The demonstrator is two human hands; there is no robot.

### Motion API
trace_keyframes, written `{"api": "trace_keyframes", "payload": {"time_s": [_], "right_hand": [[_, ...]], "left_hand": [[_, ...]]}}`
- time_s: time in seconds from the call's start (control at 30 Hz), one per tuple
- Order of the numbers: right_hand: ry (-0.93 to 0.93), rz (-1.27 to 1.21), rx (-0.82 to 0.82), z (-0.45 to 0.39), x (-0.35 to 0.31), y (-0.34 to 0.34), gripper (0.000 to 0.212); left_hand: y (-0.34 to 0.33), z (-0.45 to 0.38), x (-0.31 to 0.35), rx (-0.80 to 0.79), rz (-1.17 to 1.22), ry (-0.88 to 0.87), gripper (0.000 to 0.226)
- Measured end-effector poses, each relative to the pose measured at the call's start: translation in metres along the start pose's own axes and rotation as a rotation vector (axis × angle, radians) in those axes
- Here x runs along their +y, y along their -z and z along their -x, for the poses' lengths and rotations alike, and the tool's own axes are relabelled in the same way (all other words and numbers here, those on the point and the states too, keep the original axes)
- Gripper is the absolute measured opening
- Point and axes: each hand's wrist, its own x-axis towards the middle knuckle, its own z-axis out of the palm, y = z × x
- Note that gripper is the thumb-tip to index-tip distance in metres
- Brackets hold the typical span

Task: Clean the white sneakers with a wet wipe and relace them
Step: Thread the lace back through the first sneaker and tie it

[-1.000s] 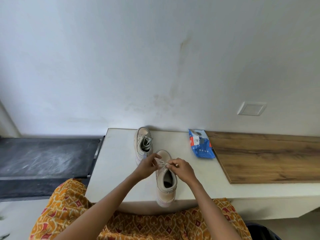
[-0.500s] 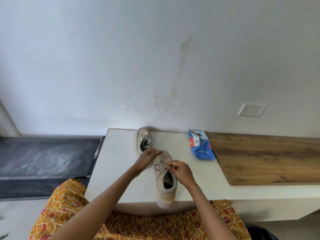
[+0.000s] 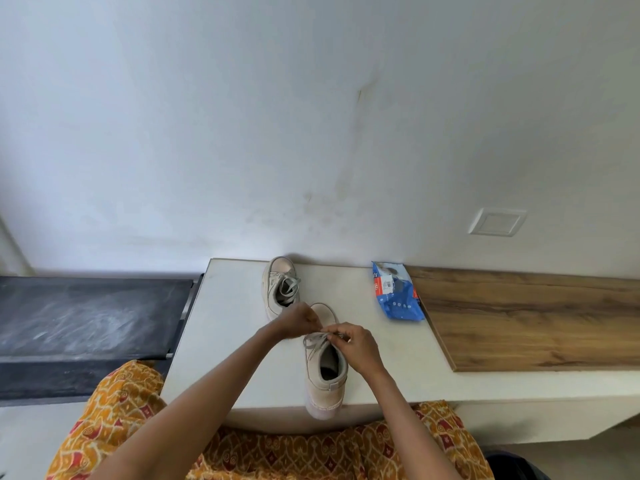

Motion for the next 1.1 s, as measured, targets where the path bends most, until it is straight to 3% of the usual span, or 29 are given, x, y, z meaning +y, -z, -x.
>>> {"api": "trace_keyframes", "payload": {"time_s": [0.17,0.3,0.47,0.6,0.7,0.8,0.9,1.1], "right_hand": [[-0.003,0.007,0.011,0.002,-0.003,0.000,0.020],[-0.015,-0.002,0.005,0.003,-0.003,0.001,0.020],[-0.014,-0.005,-0.003,0.003,-0.005,0.002,0.021],[-0.007,-0.029,0.079,0.004,-0.004,0.010,0.031],[-0.121,-0.146,0.252,0.006,0.004,0.019,0.016],[-0.219,-0.150,0.104,0.008,0.012,0.023,0.024],[-0.185,-0.111,-0.032,0.009,0.008,0.020,0.023],[-0.215,-0.202,-0.055,0.001,0.004,0.009,0.016]], "left_hand": [[-0.009,0.003,-0.003,0.153,0.176,0.131,0.012],[-0.011,0.008,0.002,0.161,0.250,0.130,0.017],[-0.015,0.020,-0.002,0.362,0.345,0.066,0.012],[-0.016,0.027,-0.003,0.193,0.277,-0.059,0.006],[-0.022,0.027,-0.003,0.140,0.289,-0.052,0.012],[-0.025,0.028,0.001,0.174,0.371,-0.008,0.006],[-0.026,0.029,0.005,0.216,0.453,0.022,0.011],[-0.033,0.029,0.004,0.273,0.497,0.112,0.015]]}}
